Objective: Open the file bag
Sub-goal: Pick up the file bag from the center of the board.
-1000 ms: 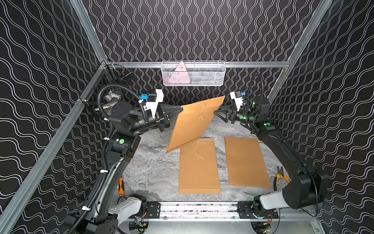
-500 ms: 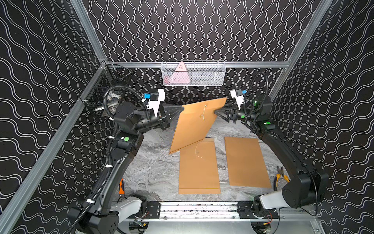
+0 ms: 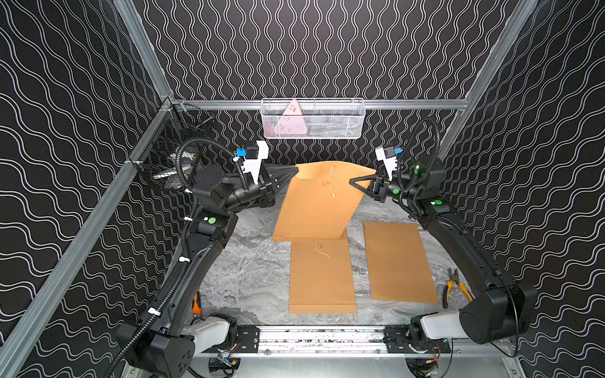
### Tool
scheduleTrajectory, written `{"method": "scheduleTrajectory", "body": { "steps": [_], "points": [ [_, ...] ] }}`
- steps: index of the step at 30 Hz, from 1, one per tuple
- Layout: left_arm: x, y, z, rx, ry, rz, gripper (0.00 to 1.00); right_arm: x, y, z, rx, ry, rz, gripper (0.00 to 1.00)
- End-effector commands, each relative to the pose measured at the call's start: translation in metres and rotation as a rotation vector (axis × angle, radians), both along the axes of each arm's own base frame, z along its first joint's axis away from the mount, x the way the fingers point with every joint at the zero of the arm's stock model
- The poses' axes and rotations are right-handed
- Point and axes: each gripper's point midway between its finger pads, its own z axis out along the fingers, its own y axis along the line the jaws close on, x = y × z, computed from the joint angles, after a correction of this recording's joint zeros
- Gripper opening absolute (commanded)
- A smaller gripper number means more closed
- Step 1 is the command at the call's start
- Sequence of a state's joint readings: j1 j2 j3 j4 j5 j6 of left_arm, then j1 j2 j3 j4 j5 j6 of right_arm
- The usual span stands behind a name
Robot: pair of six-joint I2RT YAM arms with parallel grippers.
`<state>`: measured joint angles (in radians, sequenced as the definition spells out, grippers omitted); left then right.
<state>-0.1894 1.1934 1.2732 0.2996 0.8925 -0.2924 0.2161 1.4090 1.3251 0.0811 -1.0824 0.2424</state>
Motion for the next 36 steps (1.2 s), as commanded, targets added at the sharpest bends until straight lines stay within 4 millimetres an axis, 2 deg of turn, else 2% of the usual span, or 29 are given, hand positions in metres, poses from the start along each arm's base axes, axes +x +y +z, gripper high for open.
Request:
{"method": "scheduleTrajectory", "body": {
  "steps": [1, 5, 8, 12, 14, 16, 20, 23, 31, 36],
  "points": [
    [0.000, 0.001, 0.007, -0.014, -0.041, 0.010, 0.00, -0.007, 0.001, 0.003, -0.003, -0.021, 0.030, 0.10],
    [0.002, 0.002, 0.004, 0.003, -0.035, 0.025, 0.00, -0.006, 0.001, 0.003, -0.007, -0.014, 0.026, 0.00],
    [0.006, 0.004, -0.002, 0.030, -0.013, 0.055, 0.00, -0.007, 0.001, 0.005, -0.013, -0.013, 0.024, 0.00],
    [0.014, 0.006, -0.020, 0.084, 0.033, 0.081, 0.28, -0.010, 0.000, 0.009, -0.012, -0.019, 0.023, 0.00],
    [0.020, 0.006, -0.031, 0.098, 0.064, 0.076, 0.35, -0.014, 0.000, 0.013, -0.008, -0.025, 0.035, 0.00],
    [0.026, 0.006, -0.042, 0.100, 0.094, 0.071, 0.39, -0.016, 0.000, 0.017, -0.001, -0.030, 0.040, 0.00],
    [0.033, 0.006, -0.057, 0.088, 0.127, 0.058, 0.42, -0.021, 0.000, 0.023, 0.000, -0.037, 0.053, 0.00],
    [0.036, 0.004, -0.060, 0.078, 0.137, 0.042, 0.43, -0.024, 0.000, 0.026, 0.002, -0.041, 0.064, 0.00],
    [0.038, 0.000, -0.046, 0.023, 0.122, -0.011, 0.44, -0.024, 0.000, 0.025, 0.002, -0.032, 0.063, 0.00],
    [0.039, -0.002, -0.041, -0.001, 0.119, -0.038, 0.41, -0.023, 0.000, 0.025, 0.004, -0.030, 0.065, 0.00]
  ]
}}
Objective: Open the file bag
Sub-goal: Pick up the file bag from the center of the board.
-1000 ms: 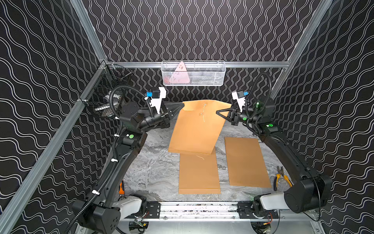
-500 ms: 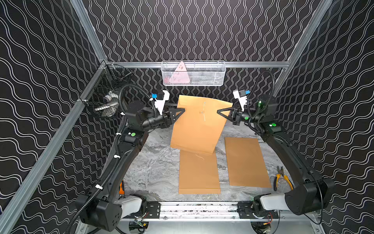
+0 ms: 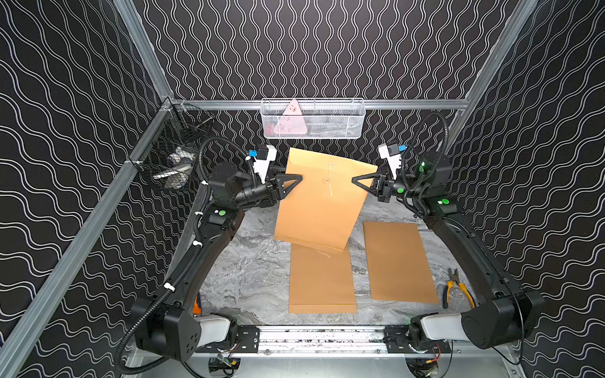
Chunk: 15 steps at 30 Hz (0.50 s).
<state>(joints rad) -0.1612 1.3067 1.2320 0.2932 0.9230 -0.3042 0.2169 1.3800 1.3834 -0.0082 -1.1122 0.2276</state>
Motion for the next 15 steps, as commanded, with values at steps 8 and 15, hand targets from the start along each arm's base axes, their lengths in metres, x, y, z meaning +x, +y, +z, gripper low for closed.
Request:
{"method": "scheduleTrajectory", "body": {
  "steps": [8, 15],
  "points": [
    [-0.0042, -0.0027, 0.0153, -0.042, -0.035, -0.046, 0.20, -0.0062, 0.0014, 0.0041, 0.008, -0.018, 0.034, 0.00],
    [-0.0079, -0.0027, 0.0194, -0.052, -0.040, -0.058, 0.00, -0.0035, 0.0016, 0.0004, 0.004, -0.008, 0.030, 0.00]
  ]
}}
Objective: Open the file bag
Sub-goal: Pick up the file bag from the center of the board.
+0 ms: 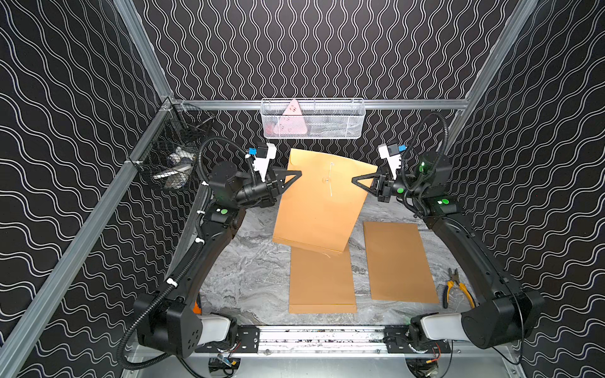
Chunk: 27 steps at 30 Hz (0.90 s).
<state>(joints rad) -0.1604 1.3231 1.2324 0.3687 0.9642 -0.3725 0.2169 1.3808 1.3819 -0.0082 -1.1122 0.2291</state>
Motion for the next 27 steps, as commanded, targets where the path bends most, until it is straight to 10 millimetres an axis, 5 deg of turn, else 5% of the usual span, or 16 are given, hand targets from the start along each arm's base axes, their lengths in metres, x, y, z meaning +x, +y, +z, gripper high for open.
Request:
{"method": "scheduleTrajectory", "body": {
  "steps": [1, 4, 8, 11, 21, 27],
  "points": [
    [-0.006, 0.001, 0.014, -0.023, -0.042, -0.012, 0.00, -0.004, 0.002, 0.001, 0.004, -0.009, 0.032, 0.00],
    [-0.007, 0.003, 0.015, -0.028, -0.043, 0.009, 0.00, 0.001, 0.001, -0.003, -0.002, 0.005, 0.004, 0.02],
    [-0.004, 0.009, 0.013, -0.015, -0.028, 0.076, 0.00, 0.012, -0.006, -0.011, -0.026, 0.029, -0.097, 0.33],
    [-0.003, 0.014, 0.011, 0.006, -0.015, 0.123, 0.00, 0.021, -0.016, -0.024, -0.064, 0.059, -0.212, 0.42],
    [-0.007, 0.024, 0.011, 0.042, -0.001, 0.211, 0.00, 0.028, -0.044, -0.047, -0.170, 0.117, -0.523, 0.36],
    [-0.016, 0.024, 0.020, 0.028, -0.015, 0.194, 0.00, 0.017, 0.005, -0.046, -0.227, 0.057, -0.505, 0.34]
  ]
}}
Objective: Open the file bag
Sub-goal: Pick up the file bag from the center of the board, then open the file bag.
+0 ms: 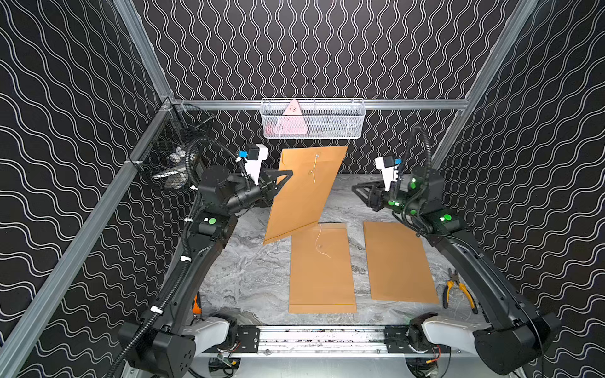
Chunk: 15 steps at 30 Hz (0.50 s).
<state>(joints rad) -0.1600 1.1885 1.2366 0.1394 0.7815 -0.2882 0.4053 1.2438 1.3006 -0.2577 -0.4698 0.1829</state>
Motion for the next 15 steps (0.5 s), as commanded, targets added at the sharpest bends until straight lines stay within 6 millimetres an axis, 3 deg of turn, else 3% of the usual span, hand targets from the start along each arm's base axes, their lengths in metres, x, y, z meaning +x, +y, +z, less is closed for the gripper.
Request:
{"method": "scheduleTrajectory", "body": {
  "steps": [1, 8, 15],
  "points": [
    [-0.006, 0.002, 0.010, 0.000, -0.037, 0.005, 0.00, 0.005, 0.019, 0.000, -0.053, -0.039, -0.038, 0.33],
    [-0.016, 0.000, 0.016, -0.014, -0.047, -0.014, 0.00, 0.013, 0.070, -0.010, -0.070, -0.054, 0.024, 0.25],
    [-0.022, -0.004, 0.018, -0.032, -0.043, -0.046, 0.00, 0.015, 0.087, 0.000, -0.027, -0.114, 0.040, 0.25]
  ]
}}
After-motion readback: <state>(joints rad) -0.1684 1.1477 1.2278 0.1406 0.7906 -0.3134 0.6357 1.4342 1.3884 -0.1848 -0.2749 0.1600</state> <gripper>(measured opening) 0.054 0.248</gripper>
